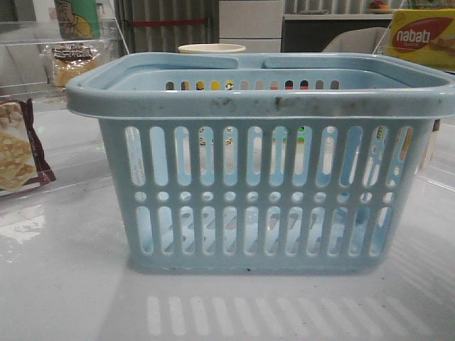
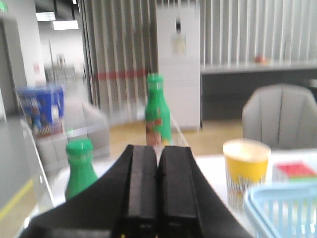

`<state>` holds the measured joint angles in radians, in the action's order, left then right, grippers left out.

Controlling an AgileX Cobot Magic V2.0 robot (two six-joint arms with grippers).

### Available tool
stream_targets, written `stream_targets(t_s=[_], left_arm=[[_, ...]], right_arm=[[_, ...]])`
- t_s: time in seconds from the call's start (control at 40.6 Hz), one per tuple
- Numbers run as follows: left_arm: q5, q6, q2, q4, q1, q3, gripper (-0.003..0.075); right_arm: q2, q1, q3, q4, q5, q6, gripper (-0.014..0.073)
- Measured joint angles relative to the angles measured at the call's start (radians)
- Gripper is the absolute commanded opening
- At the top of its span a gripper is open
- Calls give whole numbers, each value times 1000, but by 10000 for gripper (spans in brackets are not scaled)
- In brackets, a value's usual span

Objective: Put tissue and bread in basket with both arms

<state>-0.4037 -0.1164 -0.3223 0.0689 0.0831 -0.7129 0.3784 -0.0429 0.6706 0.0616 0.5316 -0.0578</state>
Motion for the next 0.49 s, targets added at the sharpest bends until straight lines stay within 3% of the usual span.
stream_targets(t_s=[0.247,0.493], left_arm=[[-199,0,-205,-2,0,-11,91],[-257,0,-362,-4,0,-9,91]], right_arm=[[155,0,2,0,156,0,68],[258,0,-12,0,209,0,70]])
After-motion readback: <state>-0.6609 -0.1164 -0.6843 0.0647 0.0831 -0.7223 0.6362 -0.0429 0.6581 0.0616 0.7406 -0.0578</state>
